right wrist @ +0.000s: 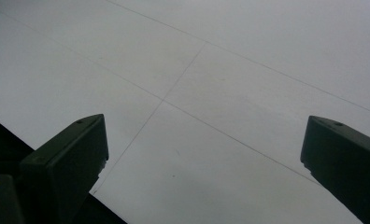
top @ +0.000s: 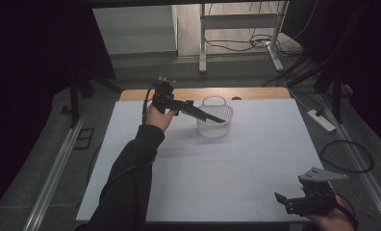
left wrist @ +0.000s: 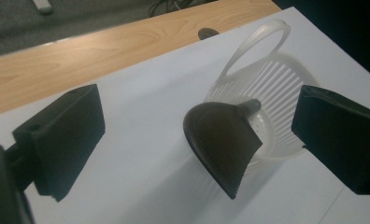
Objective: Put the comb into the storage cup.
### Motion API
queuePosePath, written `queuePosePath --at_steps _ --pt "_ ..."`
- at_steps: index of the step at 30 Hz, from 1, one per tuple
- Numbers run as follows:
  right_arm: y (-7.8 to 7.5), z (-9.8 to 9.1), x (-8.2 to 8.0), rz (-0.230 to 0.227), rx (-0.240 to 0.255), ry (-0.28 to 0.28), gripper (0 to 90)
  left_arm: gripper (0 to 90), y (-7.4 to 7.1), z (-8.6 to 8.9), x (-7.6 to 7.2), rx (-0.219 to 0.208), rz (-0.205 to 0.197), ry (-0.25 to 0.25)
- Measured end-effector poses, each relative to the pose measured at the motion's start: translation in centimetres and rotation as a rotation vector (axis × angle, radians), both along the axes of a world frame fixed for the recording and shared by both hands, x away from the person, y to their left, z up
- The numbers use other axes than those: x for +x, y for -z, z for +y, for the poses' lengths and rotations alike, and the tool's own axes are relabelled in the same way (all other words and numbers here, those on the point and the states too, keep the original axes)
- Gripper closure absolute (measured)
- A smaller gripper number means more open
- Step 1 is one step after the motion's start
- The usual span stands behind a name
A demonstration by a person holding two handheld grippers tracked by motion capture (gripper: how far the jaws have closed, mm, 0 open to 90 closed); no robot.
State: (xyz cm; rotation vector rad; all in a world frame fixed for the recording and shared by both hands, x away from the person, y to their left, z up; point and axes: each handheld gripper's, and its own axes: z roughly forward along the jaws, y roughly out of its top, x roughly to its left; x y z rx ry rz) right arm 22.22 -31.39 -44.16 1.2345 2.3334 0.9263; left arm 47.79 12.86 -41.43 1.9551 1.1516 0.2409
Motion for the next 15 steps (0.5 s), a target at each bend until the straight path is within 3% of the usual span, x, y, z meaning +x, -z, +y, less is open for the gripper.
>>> queuePosePath --at_steps 15 --pt "0.0 0.0 -0.1 -0.006 0.004 0.003 1.1 0.0 0.3 0.8 -1.3 0.046 -0.071 0.027"
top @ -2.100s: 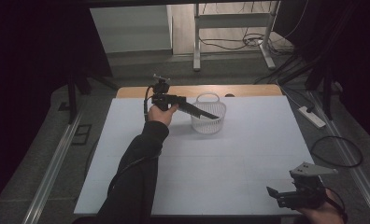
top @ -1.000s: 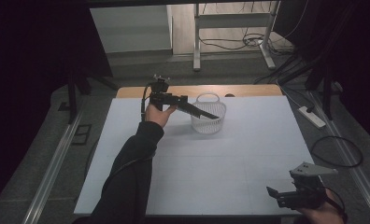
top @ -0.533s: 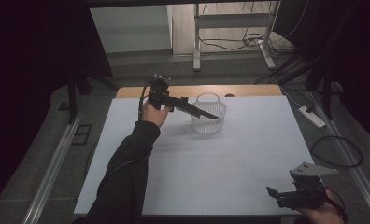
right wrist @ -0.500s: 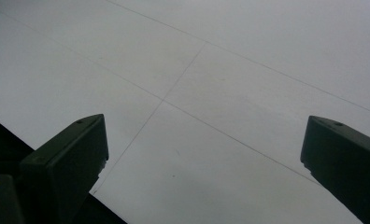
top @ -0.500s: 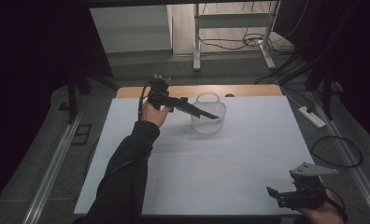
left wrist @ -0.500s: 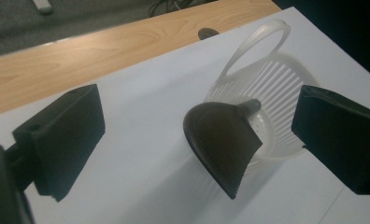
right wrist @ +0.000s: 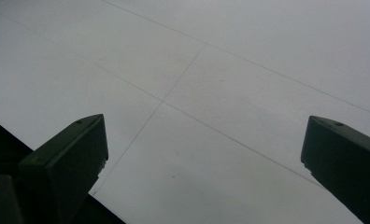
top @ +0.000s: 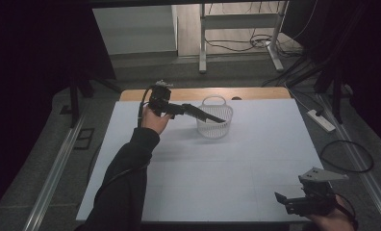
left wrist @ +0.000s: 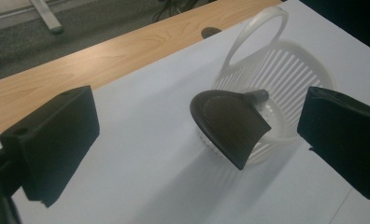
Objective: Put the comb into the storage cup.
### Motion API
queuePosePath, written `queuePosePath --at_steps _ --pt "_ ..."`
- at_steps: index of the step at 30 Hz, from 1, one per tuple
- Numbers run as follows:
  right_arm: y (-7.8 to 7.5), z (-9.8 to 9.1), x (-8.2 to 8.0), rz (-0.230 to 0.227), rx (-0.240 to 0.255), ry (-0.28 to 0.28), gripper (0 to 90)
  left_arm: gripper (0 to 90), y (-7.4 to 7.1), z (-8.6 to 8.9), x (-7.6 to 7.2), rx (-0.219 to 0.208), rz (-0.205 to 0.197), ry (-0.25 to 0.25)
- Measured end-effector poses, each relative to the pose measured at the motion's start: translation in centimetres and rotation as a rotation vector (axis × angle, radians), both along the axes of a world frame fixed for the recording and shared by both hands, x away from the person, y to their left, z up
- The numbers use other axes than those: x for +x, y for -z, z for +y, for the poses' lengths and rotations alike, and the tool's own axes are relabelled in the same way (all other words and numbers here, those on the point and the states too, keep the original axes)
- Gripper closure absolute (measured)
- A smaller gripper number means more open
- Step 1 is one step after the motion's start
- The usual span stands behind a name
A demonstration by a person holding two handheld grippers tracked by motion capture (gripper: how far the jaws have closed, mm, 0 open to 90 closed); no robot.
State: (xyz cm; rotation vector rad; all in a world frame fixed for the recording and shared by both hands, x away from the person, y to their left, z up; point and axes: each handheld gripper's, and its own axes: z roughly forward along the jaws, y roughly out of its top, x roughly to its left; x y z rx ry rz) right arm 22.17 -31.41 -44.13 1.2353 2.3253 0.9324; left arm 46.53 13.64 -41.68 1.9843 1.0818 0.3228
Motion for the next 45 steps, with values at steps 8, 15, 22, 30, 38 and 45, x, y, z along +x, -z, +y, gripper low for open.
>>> queuePosePath --at_steps 8,15,22,30,38,45 --pt "0.0 0.0 0.0 -0.003 -0.003 -0.002 1.1 0.0 0.2 0.2 -0.6 0.016 -0.014 0.008" --pt "0.0 0.0 0.0 -0.005 -0.002 -0.001 1.0 0.0 0.4 0.7 -1.2 0.0 -0.011 0.017" --pt "0.0 0.1 0.0 -0.005 -0.003 -0.002 0.9 0.0 0.5 1.1 -1.8 -0.017 -0.008 0.024" --pt "0.0 0.1 -0.1 -0.009 -0.004 -0.001 0.8 0.0 0.5 1.5 -2.4 -0.035 -0.013 0.026" --pt "0.0 0.1 -0.1 -0.008 -0.005 -0.003 0.5 0.0 0.9 1.8 -2.9 -0.046 -0.007 0.029" --pt "0.0 0.0 0.0 -0.006 0.0 0.003 0.1 0.0 1.0 2.1 -3.4 -0.058 -0.008 0.035"
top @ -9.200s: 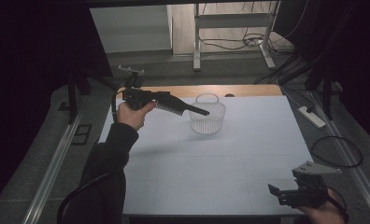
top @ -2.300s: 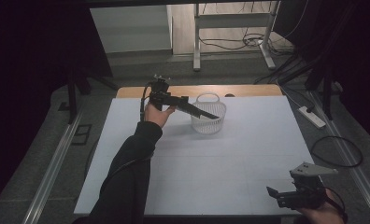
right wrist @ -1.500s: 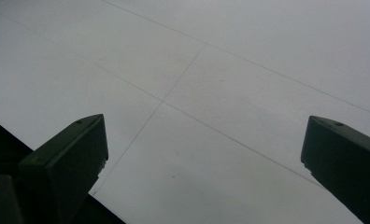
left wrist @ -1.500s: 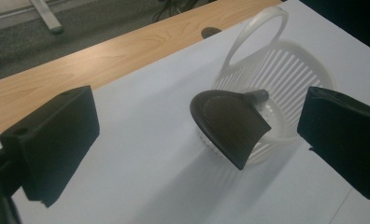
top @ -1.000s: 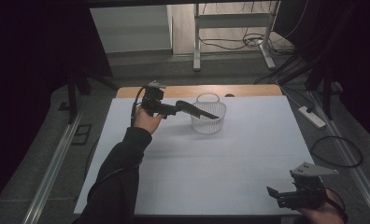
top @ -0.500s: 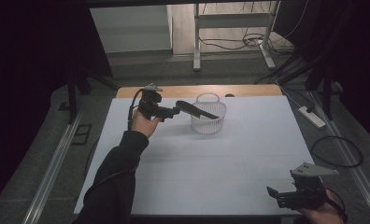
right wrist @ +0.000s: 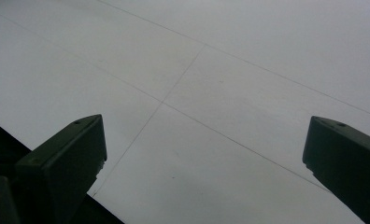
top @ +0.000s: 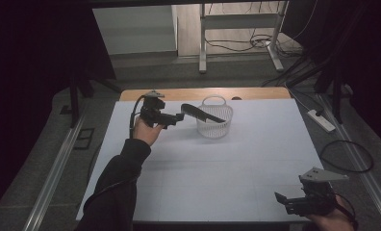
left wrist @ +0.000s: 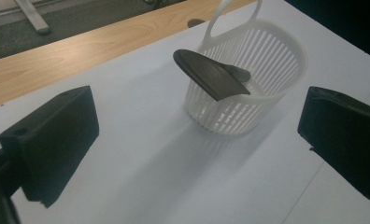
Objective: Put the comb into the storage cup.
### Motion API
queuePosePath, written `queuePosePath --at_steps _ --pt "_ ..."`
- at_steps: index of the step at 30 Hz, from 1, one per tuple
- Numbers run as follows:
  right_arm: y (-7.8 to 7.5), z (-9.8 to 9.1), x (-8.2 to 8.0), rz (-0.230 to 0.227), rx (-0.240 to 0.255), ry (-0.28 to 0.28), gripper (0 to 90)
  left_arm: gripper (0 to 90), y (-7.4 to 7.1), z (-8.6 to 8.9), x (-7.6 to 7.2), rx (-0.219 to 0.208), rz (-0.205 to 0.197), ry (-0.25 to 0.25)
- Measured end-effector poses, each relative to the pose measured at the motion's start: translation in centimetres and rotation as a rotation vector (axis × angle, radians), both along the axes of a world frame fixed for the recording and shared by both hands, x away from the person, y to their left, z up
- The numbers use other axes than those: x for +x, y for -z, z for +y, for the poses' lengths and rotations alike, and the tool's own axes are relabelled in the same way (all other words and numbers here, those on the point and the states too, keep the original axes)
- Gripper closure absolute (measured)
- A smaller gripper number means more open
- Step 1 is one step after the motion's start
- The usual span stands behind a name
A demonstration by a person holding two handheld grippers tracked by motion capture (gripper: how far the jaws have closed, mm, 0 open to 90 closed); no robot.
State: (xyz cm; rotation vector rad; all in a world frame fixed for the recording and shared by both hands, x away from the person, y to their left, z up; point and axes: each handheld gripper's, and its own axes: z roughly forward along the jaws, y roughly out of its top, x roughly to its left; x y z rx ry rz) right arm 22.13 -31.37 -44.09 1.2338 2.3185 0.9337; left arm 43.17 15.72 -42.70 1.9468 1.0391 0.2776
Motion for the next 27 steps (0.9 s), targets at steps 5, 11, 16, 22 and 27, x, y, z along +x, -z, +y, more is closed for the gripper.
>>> queuePosePath --at_steps 5,11,16,22,27 --pt "0.0 0.0 0.0 0.003 -0.002 0.0 0.0 0.0 0.0 0.1 -0.3 -0.002 -0.002 0.005" --pt "0.0 0.0 0.0 0.001 -0.003 0.002 0.0 0.0 -0.1 0.4 -0.8 -0.007 -0.002 0.01" --pt "0.0 0.1 0.0 0.0 -0.003 0.0 0.0 0.0 0.1 0.8 -1.3 -0.015 -0.005 0.006" --pt "0.0 0.1 0.0 0.0 -0.005 0.0 0.0 0.0 0.5 1.2 -1.9 -0.019 -0.004 0.005" --pt "0.0 0.1 0.0 -0.002 -0.006 -0.001 0.0 0.0 0.8 1.3 -2.4 -0.007 -0.01 0.009"
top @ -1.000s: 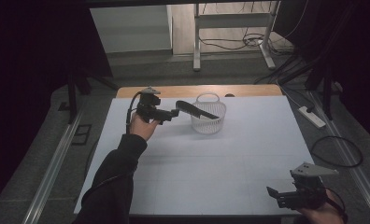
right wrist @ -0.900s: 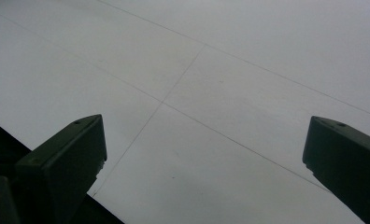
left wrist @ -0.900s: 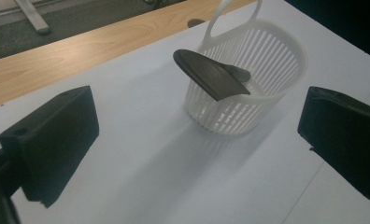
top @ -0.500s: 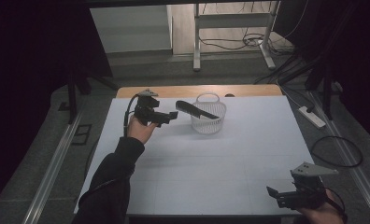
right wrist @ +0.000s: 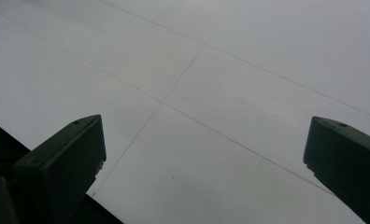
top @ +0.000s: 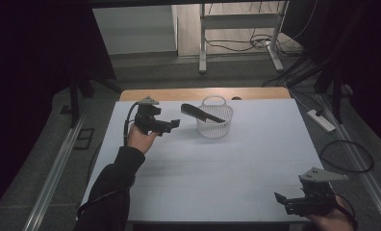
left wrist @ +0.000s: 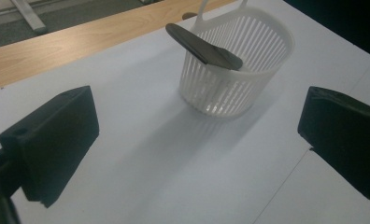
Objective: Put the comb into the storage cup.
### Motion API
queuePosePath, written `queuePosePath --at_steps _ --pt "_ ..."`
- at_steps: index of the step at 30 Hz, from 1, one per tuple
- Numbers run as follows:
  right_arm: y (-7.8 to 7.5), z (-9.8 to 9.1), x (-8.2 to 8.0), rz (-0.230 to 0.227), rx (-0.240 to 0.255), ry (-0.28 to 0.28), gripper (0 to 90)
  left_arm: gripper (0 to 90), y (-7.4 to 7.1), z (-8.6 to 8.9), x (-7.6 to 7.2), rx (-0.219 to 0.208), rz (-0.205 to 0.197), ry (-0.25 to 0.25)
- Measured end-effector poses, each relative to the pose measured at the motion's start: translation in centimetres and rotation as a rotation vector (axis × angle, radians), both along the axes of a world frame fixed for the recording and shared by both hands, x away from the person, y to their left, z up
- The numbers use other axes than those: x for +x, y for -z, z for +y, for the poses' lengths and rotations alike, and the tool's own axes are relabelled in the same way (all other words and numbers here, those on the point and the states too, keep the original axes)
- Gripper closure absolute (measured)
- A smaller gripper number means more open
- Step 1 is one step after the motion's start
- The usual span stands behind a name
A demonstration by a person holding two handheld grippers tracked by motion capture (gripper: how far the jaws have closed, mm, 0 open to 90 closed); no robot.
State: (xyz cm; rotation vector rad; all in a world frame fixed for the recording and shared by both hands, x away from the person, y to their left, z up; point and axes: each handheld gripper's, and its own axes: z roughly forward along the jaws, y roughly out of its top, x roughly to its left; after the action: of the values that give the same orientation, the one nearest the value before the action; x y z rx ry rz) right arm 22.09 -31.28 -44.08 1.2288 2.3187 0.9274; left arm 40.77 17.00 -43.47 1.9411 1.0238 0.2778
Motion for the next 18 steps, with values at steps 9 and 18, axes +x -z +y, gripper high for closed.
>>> queuePosePath --at_steps 9,18 --pt "0.0 0.0 0.0 0.001 -0.003 0.0 0.0 0.0 0.3 0.7 -0.8 -0.01 0.001 -0.007" --pt "0.0 0.0 0.0 0.0 -0.002 0.002 0.0 0.0 0.5 1.3 -1.6 -0.018 -0.002 -0.01"
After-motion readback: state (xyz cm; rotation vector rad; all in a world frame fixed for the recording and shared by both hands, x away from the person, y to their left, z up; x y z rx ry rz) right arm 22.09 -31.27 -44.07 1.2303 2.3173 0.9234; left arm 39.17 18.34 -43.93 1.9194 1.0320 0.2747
